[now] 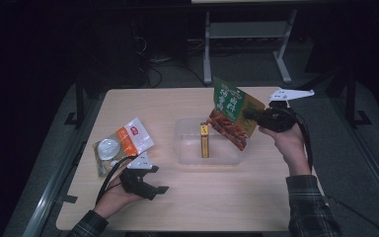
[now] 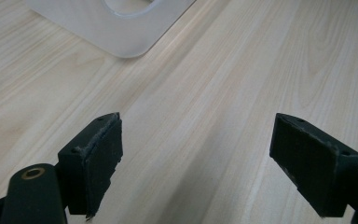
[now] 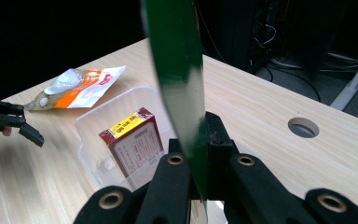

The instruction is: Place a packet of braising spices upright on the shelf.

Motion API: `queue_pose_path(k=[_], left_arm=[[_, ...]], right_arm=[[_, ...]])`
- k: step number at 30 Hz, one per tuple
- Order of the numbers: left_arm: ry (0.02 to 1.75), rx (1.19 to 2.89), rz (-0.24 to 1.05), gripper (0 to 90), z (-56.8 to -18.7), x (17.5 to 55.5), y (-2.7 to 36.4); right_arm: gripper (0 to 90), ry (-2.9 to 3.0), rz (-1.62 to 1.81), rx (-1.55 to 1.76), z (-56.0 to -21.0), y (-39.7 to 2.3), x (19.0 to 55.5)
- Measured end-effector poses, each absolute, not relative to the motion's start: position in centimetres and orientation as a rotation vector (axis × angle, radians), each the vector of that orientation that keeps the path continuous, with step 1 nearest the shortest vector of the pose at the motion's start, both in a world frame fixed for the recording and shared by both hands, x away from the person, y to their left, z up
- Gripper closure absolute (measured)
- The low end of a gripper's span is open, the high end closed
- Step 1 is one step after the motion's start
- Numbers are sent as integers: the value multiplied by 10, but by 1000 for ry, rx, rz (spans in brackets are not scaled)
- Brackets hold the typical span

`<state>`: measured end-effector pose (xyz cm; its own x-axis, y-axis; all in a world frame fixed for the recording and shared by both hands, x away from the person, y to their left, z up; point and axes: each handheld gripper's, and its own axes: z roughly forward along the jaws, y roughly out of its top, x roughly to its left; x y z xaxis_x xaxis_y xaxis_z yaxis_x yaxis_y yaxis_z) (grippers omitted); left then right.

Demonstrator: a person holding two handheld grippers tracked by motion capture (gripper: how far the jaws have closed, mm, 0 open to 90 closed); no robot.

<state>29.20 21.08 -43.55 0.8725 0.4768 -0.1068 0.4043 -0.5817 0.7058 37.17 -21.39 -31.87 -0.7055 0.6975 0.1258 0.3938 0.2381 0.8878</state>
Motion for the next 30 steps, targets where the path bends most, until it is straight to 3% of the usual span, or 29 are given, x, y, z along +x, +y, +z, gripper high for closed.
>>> queue_pose_path(k=[30], left_arm=[[593,2276,107,163,-434,290,207]], right_arm=[[898,2193,1411,1022,-321,-211,367]])
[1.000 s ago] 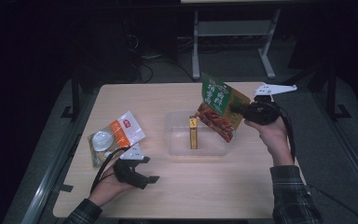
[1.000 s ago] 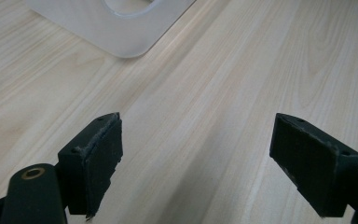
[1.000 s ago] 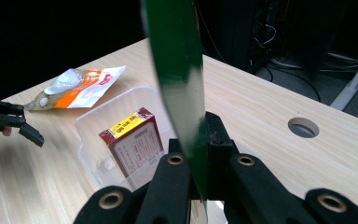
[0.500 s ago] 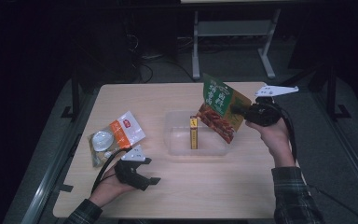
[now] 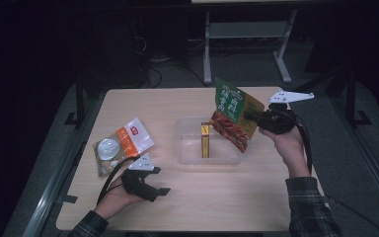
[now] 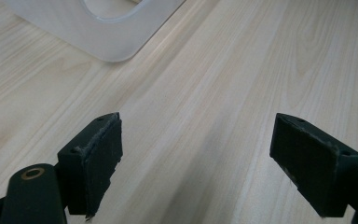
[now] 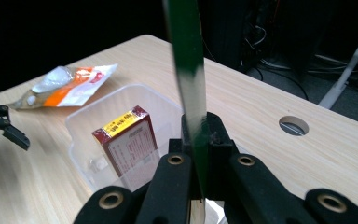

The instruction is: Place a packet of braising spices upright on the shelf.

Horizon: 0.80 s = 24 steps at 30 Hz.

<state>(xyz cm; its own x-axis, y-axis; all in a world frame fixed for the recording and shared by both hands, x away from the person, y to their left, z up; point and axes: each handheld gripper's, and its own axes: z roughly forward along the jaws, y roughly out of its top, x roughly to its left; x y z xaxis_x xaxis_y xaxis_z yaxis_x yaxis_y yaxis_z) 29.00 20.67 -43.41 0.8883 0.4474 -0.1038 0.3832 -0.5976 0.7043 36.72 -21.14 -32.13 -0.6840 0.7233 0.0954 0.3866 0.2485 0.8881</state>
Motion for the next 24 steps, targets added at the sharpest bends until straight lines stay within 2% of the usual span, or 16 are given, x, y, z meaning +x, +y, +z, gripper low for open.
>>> queue_pose_path(k=[17,22,24], left_arm=[[604,2243,53,157,-432,289,208],[607,2227,49,157,-430,289,209],[603,2225,55,157,-430,290,210]], right_arm=[[871,2295,1344,1052,-348,-201,373],[697,2300,1341,1051,-350,-202,371],[592,2307,1349,1050,-349,-202,368]])
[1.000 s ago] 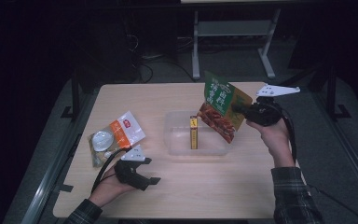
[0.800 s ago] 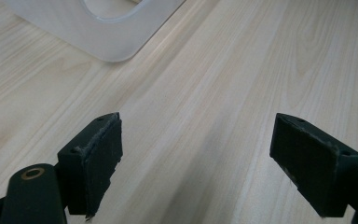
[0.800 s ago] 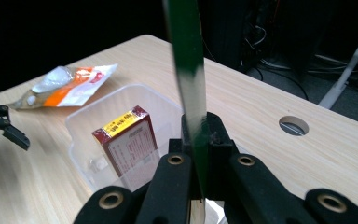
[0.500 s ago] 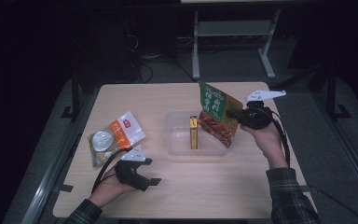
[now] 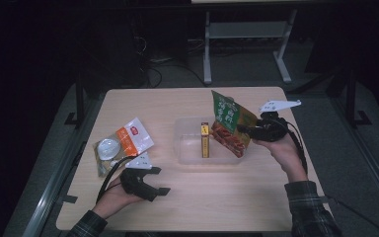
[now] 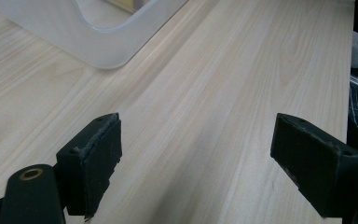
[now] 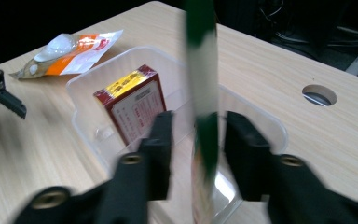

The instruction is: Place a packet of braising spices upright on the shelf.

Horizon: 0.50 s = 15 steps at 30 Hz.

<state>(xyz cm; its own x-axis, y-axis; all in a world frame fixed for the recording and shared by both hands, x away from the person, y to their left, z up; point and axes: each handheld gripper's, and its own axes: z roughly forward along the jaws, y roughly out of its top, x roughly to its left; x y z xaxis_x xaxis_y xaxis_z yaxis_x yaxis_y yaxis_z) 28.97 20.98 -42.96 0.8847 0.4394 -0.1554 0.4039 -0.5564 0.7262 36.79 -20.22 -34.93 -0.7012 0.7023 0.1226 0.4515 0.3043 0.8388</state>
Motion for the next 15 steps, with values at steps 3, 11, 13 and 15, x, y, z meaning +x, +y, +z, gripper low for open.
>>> queue_pose_path(k=[3,11,13,15], left_arm=[[608,2222,60,157,-428,290,212],[644,2199,95,157,-420,293,224],[663,2193,102,157,-417,294,228],[671,2193,128,157,-413,296,233]], right_arm=[[440,2316,1326,1048,-349,-202,363],[274,2302,1284,1036,-355,-211,341],[267,2298,1270,1042,-357,-213,337],[257,2298,1263,1057,-360,-216,332]])
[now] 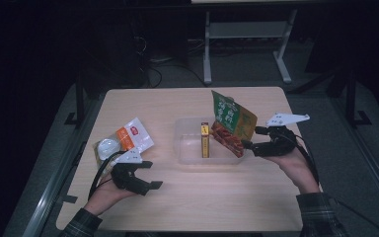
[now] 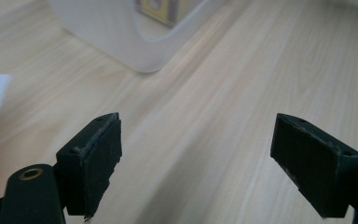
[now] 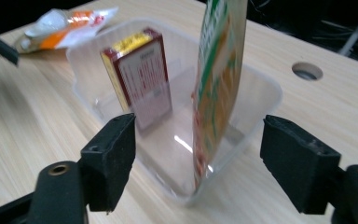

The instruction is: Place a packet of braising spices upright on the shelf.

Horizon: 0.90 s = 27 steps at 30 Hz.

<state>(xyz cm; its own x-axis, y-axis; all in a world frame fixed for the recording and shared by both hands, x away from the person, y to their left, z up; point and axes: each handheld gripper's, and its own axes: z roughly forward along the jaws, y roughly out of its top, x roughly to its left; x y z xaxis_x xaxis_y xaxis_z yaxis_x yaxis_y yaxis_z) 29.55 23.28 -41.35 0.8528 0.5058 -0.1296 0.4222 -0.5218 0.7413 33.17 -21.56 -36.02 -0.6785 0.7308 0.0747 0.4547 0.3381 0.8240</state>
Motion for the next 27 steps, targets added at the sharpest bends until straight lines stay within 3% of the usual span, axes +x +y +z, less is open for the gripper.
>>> queue_pose_path(k=[14,27], left_arm=[[792,2213,226,157,-392,321,285],[998,2188,394,158,-389,387,343]], right_arm=[[250,2389,1198,1078,-404,-229,290],[257,2535,1164,1022,-434,-218,265]])
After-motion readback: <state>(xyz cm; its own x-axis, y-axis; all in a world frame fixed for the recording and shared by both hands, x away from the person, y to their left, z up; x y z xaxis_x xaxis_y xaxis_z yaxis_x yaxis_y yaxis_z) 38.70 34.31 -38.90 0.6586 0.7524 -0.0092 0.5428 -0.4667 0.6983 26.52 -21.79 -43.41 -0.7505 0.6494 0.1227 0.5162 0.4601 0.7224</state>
